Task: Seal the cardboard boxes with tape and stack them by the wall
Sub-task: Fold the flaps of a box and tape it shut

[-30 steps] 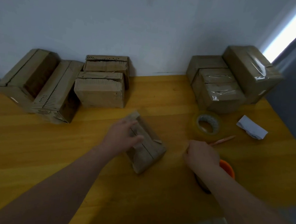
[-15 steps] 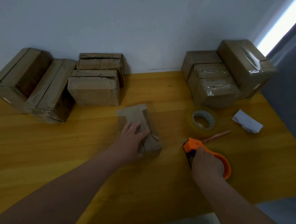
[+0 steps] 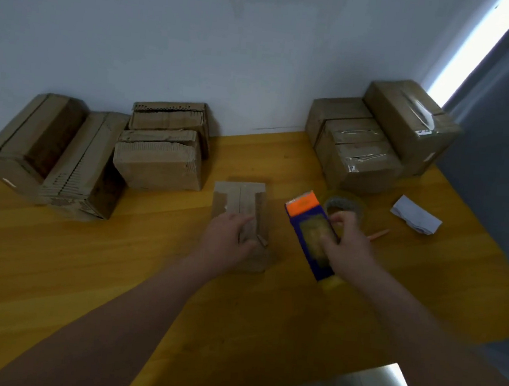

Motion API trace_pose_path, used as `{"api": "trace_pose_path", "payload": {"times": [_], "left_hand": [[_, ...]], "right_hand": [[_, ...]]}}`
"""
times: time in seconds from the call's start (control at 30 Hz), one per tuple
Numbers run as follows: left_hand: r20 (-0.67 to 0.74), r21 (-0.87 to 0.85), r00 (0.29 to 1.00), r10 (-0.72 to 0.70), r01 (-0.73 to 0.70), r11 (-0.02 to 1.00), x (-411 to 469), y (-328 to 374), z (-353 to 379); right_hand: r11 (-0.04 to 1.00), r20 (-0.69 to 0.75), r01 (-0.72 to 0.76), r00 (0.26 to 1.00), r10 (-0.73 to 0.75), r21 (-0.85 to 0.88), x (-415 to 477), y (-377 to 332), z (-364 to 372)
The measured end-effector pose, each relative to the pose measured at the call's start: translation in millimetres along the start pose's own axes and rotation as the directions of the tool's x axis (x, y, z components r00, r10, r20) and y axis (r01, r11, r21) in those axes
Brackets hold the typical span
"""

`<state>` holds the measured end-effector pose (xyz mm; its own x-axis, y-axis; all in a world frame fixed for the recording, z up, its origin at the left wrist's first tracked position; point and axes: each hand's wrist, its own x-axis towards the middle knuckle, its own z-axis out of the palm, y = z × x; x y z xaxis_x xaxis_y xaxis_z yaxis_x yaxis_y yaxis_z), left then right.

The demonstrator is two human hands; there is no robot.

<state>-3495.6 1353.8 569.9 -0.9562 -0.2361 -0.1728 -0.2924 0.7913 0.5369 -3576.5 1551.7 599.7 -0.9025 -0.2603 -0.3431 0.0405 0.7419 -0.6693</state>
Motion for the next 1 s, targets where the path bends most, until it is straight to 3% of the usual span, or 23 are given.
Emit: {"api": "trace_pose_path", "payload": {"times": [0.07,0.13,0.27,0.33,0.43,0.6,0.77,0.87,1.0], "left_hand": [[0.009,-0.353,0.992,-0.125,0.12,0.928,1,8,-7],[0.139,-0.645,0.961,-0.24,0.272,0.714,2,12,-12],[0.336,-0.808,0.908,-0.251,0.415,0.418,2,5,-20],[0.401,-0.814,0.896,-0.189,0.443,0.375,1,3,-24],[0.41,-0.803,0.906,-0.105,0.413,0.429,-2,5,-24],[0.299,-0.789,0.933,-0.202,0.361,0.497,-8,1,-19],[0.236,-0.764,0.945,-0.225,0.324,0.558,-10,4,-12],[0.259,-0.785,0.938,-0.23,0.343,0.515,-13,8,-8],[0.292,-0.833,0.921,-0.259,0.378,0.405,-14,8,-8]], "right_hand": [[0.964,0.025,0.002,1.0,-0.009,0.265,-1,-15,-8],[0.865,0.06,-0.037,0.998,0.008,0.501,-3,-25,-11],[0.62,0.153,-0.158,0.986,0.062,0.769,-7,-40,-10],[0.565,0.224,-0.233,0.971,0.087,0.791,-7,-42,-6],[0.616,0.299,-0.268,0.953,0.055,0.74,-7,-43,1],[0.747,0.28,-0.19,0.96,0.005,0.637,-6,-45,0],[0.941,0.209,-0.024,0.977,-0.05,0.336,-5,-51,-1],[0.993,0.165,0.052,0.984,-0.069,0.105,-4,-55,-1],[0.986,0.28,0.155,0.951,-0.13,-0.066,-6,-55,-2]]}}
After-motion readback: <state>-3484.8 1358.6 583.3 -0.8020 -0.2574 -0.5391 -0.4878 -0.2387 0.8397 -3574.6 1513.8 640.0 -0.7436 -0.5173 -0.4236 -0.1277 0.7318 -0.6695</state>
